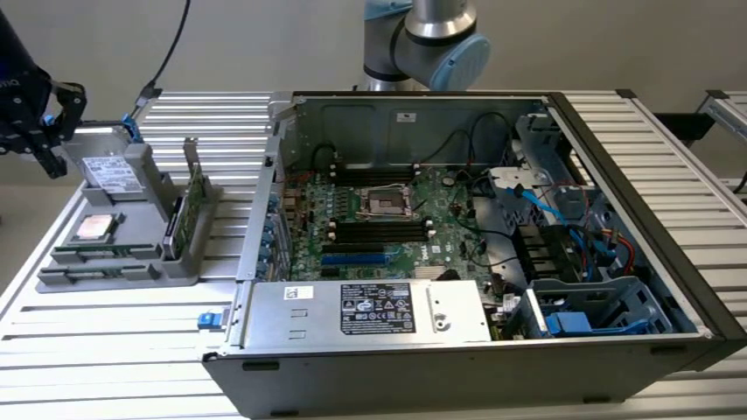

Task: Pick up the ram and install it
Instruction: 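Pick up the ram and move it above insertion slot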

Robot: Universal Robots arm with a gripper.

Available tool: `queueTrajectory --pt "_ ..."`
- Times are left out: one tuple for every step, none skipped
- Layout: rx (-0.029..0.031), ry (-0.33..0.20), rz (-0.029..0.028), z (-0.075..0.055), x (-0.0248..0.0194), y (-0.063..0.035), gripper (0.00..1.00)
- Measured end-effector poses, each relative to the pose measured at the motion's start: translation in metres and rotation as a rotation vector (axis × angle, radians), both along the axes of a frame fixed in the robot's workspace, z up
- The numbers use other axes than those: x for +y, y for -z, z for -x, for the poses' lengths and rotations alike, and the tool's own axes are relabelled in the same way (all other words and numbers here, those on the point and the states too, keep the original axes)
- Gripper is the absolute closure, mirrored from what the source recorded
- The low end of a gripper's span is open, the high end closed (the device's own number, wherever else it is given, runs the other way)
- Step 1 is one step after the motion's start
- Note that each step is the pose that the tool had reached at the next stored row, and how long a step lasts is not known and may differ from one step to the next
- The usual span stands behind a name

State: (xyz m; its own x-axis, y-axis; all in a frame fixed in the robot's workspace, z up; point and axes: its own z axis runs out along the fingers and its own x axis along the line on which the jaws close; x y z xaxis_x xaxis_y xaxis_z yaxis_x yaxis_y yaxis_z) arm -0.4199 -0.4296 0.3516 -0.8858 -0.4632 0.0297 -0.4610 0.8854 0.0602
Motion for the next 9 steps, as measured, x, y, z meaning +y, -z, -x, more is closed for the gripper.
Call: queueTrajectory --pt "0.0001 -0.018 0.0001 0.0000 0.0000 0.0000 0.90" --pt "0.0000 -0.035 0.0000 0.0000 0.0000 0.0000 0.90" --pt "0.0000 -0.053 0.0000 0.0000 0.0000 0.0001 0.90" --pt "-0.0001 -0.073 0.0000 0.0000 0.0000 0.0002 0.90" --pt "0.0000 -0.090 0.0000 0.0000 0.0000 0.0002 0.90" --pt "0.0000 -0.108 0.0000 0.0000 0.0000 0.0002 0.90" --pt "0.0001 -0.126 0.0000 0.0000 0.0000 0.0003 0.90" --pt "0.0000 -0.145 0.0000 0.0000 0.0000 0.0003 0.90" --pt "0.0000 -0.163 0.0000 0.0000 0.0000 0.0004 0.90"
